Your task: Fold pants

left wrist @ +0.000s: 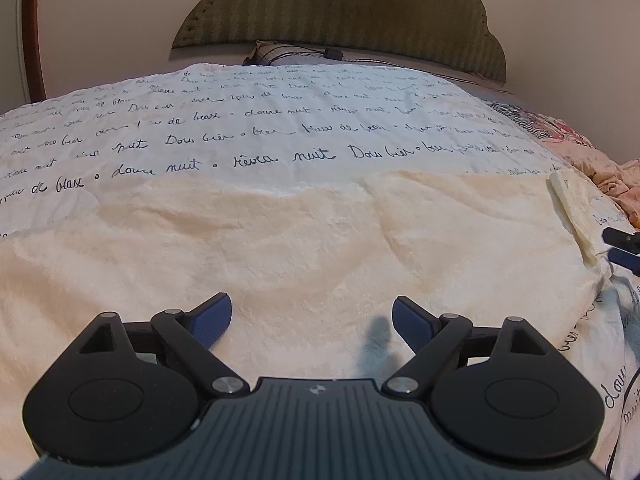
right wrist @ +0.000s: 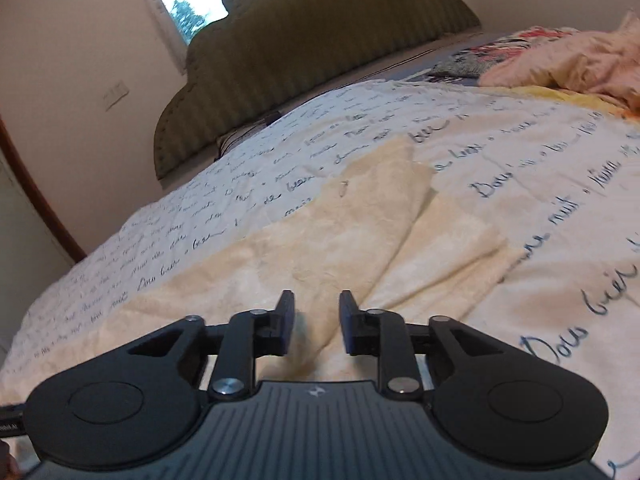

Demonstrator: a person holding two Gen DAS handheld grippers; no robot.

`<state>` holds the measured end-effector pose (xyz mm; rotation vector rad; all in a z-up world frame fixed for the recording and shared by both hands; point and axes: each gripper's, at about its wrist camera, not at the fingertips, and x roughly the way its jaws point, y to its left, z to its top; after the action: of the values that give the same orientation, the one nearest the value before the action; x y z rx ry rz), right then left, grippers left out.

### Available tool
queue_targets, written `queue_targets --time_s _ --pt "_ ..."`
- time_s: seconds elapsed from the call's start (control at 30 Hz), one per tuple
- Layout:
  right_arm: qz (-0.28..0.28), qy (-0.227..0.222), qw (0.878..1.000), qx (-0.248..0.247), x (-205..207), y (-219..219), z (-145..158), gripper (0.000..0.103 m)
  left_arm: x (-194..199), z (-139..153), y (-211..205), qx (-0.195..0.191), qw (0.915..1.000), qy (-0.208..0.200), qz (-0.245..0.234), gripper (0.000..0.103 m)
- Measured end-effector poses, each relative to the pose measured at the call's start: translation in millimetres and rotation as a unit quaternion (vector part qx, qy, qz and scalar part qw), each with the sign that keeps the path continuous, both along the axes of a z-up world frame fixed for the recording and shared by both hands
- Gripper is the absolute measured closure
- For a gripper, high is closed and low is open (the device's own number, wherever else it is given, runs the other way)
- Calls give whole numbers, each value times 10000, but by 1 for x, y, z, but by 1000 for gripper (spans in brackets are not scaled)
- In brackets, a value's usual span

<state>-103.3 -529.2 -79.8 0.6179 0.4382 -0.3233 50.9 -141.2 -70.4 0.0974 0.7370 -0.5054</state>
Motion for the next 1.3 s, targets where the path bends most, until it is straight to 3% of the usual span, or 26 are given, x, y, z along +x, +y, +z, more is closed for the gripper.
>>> queue_targets --time_s 0.03,0.07,0.1,0.2,0.27,0.37,0.5,0.6,0.7,0.8,0.93,1.07,1.13,1.3 --pt "-242 -96 9996 98 -13 -3 0 29 0 -1 0 -11 10000 5 7 13" --pt "-492 -191 9984 201 -25 -6 -1 19 0 -1 0 -16 10000 4 16 12" --pt "-676 -306 9968 294 -37 -9 -1 17 0 -2 -1 -9 10000 -3 24 11" --pt "-782 -366 9952 461 -48 -15 1 18 -2 -4 -5 48 10000 -54 -27 9" --pt "-341 -588 9976 117 -40 -2 15 18 -4 -6 -8 99 9999 -95 -43 7" --pt "470 -625 9965 -285 2 23 34 18 -6 -9 -12 237 9995 -181 -59 7" --pt "777 -170 9967 190 74 27 22 19 -10 -12 -15 363 9989 -283 -124 6" --pt "59 343 9993 114 90 24 12 19 -10 -12 -15 391 9986 -305 -179 5" --pt "-753 10 9971 -98 54 21 15 19 -10 -14 -13 333 9988 -308 -206 3" --pt "-1664 -219 9858 -61 1 4 15 17 -11 -16 -14 324 9986 -348 -232 1" --pt "-1512 -762 9799 1053 -50 -42 -1 17 -12 -18 -15 344 9984 -392 -231 0" --pt "-1229 -1062 9622 2186 -54 -67 -29 17 -11 -18 -15 326 9985 -376 -232 0" --pt "-1141 -1132 9599 2296 -47 -69 -35 17 -11 -19 -16 343 9984 -389 -232 0" --pt "-1382 -1066 9664 1889 -20 -71 -36 19 -12 -19 -16 359 9983 -401 -232 0"
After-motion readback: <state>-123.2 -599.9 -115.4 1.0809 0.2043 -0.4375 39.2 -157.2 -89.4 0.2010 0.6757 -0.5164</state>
